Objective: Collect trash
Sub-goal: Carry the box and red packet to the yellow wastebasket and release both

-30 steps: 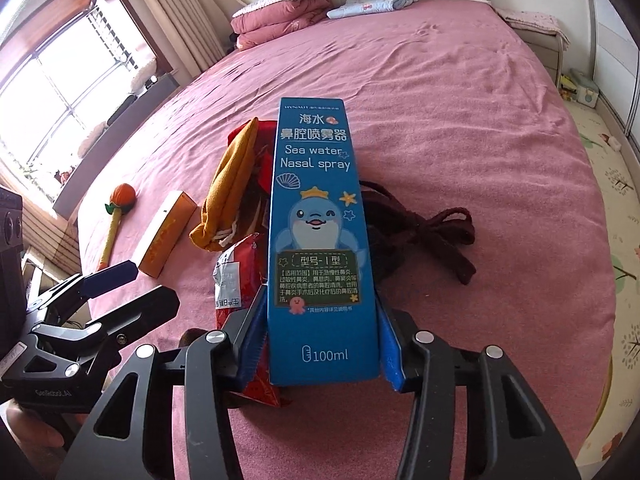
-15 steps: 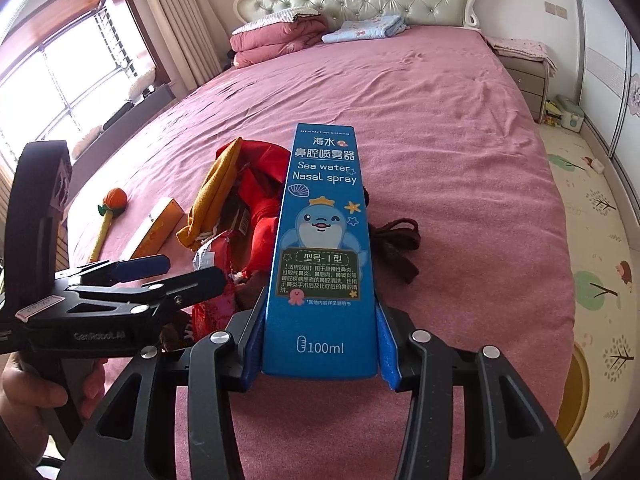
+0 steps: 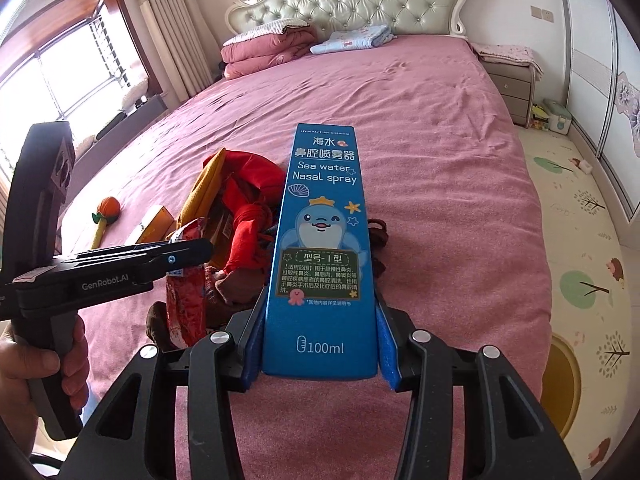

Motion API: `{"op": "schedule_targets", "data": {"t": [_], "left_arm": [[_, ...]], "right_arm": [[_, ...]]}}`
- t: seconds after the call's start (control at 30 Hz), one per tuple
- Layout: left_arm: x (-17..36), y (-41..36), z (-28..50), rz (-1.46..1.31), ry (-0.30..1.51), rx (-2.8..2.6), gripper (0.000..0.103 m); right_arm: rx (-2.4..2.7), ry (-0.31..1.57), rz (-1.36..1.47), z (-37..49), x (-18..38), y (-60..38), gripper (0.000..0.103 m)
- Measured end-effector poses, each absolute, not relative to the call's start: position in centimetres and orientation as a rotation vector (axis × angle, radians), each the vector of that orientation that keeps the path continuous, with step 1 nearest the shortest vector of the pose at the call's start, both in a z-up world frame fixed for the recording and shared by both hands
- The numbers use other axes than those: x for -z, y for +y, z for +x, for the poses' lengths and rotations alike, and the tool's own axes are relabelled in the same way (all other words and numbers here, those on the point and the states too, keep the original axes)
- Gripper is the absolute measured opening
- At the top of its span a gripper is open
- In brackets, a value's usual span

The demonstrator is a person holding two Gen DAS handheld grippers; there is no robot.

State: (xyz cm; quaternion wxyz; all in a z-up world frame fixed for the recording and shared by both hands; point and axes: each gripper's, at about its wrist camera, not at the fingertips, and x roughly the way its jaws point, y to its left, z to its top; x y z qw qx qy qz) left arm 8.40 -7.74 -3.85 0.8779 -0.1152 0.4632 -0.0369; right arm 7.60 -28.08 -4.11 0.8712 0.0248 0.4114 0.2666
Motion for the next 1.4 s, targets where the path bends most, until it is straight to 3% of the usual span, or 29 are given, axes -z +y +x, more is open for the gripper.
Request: {"op": "schedule_targets", "data": {"t": [0.3, 0.6, 1.4], "left_arm": [[-0.1, -12.7, 7.1, -0.166, 0.888, 0.212, 0.033], [-0.2, -21.1, 8.0, -0.109, 0.900, 0.358, 0.033], [6.7, -42.3, 12.2, 0.000, 1.080, 0.690, 0.033]], "right_arm": [[-0.498, 0.791, 0.066, 5.6, 2.0, -31.8, 0.045], [-0.367, 0.766, 0.106, 3.9, 1.5, -39.5, 0.045], [-0.036, 0.878, 0.233, 0.7, 7.1, -56.6, 0.045]]}}
